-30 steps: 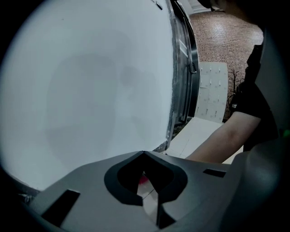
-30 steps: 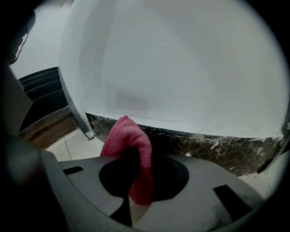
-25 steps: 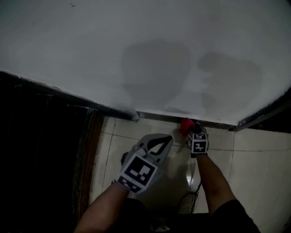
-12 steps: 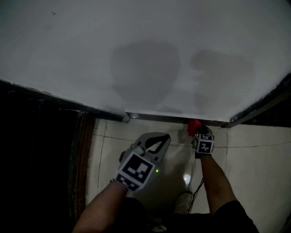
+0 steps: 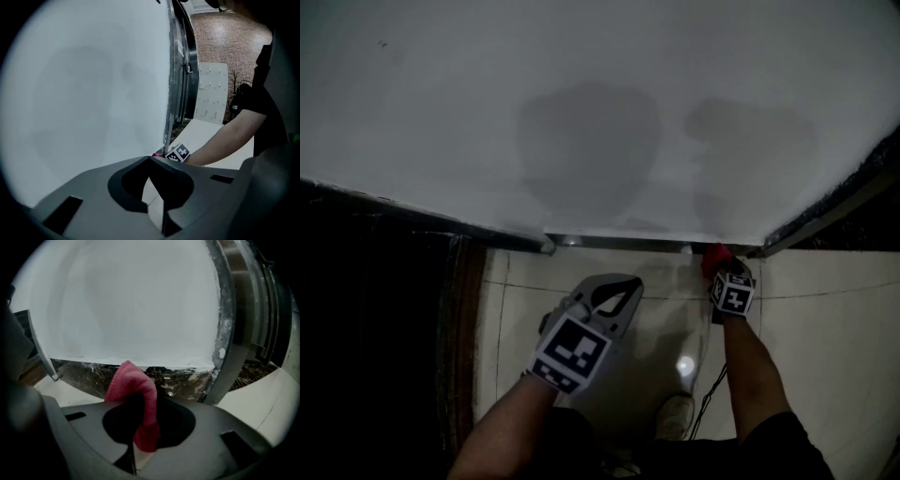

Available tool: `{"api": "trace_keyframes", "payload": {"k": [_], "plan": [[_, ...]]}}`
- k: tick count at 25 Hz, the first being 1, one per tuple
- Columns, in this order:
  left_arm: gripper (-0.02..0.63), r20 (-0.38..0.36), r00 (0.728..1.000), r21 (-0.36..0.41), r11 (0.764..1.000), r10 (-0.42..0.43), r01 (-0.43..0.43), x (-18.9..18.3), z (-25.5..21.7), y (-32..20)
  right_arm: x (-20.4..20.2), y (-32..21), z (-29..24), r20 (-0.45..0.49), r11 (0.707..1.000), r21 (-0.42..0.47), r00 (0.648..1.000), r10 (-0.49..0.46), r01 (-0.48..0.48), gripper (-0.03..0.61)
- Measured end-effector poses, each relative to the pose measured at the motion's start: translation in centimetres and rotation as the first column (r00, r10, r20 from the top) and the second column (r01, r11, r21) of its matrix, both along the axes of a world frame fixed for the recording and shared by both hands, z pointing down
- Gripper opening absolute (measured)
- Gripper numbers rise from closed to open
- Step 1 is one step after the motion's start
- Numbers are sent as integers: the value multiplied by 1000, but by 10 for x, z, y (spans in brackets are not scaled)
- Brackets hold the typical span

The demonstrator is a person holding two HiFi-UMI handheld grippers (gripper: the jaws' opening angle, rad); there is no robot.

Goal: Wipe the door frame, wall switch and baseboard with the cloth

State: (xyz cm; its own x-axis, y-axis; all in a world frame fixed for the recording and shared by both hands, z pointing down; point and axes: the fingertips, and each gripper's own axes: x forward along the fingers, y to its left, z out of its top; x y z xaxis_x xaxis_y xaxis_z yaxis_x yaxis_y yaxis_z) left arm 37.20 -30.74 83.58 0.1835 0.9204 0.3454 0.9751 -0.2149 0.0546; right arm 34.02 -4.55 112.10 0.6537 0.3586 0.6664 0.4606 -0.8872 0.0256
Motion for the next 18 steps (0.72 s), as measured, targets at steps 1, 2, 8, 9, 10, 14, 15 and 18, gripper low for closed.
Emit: {"api": "trace_keyframes", "payload": {"k": [1, 2, 8, 9, 10, 14, 15, 18], "plan": [[-6, -1, 1000, 2, 1000, -2, 2, 0, 0, 0, -3, 4, 0, 1, 1000, 0, 1000, 9, -9, 58], [-6, -2, 1000, 3, 1000, -4, 4, 1, 0, 0, -5, 8, 2, 0, 1000, 1, 1000, 18, -18, 58], [-6, -5, 1000, 15, 1000, -15, 15, 4, 2, -3, -23, 33, 2, 10, 997, 4, 997, 82, -82, 58], [-6, -5, 1000, 17, 1000, -16, 16, 4, 2, -4, -27, 37, 2, 15, 996, 3, 995, 94, -94, 58], [-6, -5, 1000, 20, 1000, -17, 17, 4, 2, -4, -30, 41, 1, 17, 995, 2, 994, 105, -105, 58], [-6, -6, 1000, 26, 999, -24, 24, 5, 1, -7, -40, 57, -2, 11, 988, 1, 988, 154, -154, 58], [-6, -7, 1000, 26, 999, -26, 26, 6, 1, -10, -43, 60, -3, 7, 985, 1, 985, 171, -172, 58], [-6, -12, 999, 18, 999, -36, 36, 11, 0, -22, -51, 67, -7, -1, 975, -5, 975, 221, -221, 58]]}}
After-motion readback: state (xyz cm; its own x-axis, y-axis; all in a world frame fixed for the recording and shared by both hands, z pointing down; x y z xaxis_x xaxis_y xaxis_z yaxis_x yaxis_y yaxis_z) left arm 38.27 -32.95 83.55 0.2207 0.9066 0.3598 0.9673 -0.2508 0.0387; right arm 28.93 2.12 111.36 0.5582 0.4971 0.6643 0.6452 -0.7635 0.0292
